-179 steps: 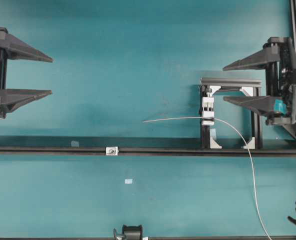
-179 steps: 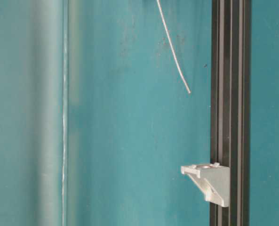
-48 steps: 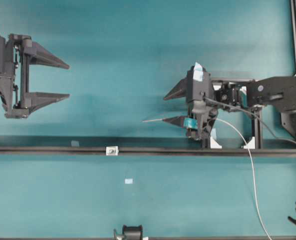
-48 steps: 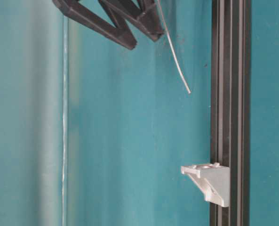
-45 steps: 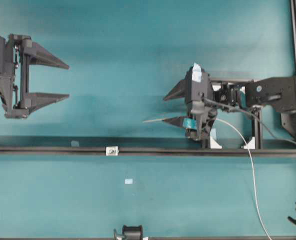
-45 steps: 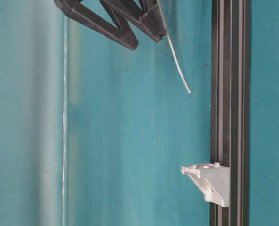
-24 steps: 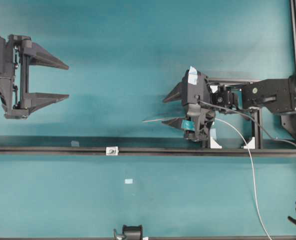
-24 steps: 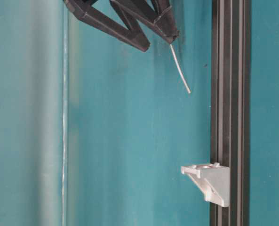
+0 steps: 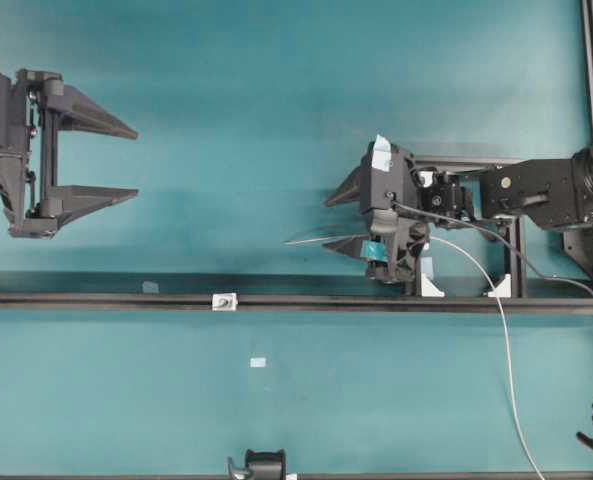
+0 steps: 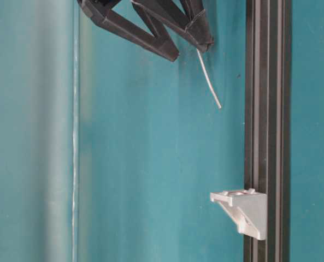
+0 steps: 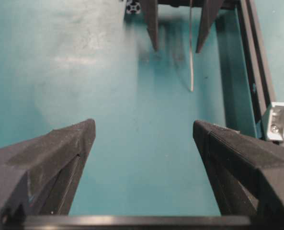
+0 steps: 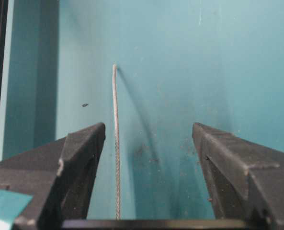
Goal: Insert the wire into the hole on the left side and pull it with the left arm.
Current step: 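Lower the right gripper and close it on the grey wire, then lift the wire with the right gripper and swing it toward the rail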
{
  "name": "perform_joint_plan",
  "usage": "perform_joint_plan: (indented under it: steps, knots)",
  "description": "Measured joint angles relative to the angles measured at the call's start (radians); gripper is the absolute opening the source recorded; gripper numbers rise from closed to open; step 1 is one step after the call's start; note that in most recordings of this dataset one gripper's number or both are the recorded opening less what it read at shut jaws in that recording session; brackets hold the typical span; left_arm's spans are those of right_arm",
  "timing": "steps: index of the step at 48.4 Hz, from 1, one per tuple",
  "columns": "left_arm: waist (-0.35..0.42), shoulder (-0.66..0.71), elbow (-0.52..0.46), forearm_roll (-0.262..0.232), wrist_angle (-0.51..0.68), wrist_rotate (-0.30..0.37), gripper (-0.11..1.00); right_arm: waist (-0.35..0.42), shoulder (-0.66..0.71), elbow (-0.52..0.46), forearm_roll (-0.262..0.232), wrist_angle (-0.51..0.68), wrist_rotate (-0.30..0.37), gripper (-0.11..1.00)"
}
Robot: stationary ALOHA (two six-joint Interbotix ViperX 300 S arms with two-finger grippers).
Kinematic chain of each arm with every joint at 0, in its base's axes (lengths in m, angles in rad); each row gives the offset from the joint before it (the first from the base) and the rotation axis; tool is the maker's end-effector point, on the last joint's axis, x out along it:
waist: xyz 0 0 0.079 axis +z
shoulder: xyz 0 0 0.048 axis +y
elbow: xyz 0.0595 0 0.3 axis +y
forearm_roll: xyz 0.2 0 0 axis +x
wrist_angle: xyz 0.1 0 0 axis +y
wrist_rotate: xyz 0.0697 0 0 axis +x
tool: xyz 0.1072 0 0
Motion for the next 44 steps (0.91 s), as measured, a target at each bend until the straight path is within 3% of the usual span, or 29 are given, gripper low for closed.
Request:
perform_joint_plan:
  steps: [12, 23, 44]
  knots:
    - [0.0, -0.002, -0.002, 0.0, -0.002, -0.002, 0.7, 0.0, -0.002, 0.0, 0.0, 0.0, 0.0, 0.44]
    - [0.0, 0.0, 0.0, 0.0, 0.0, -0.002, 0.7, 0.005, 0.0, 0.0, -0.002, 0.0, 0.0, 0.04]
    - [0.0, 0.0, -0.002, 0.0, 0.0, -0.003, 0.7, 0.005, -0.002, 0.0, 0.0, 0.002, 0.0, 0.01]
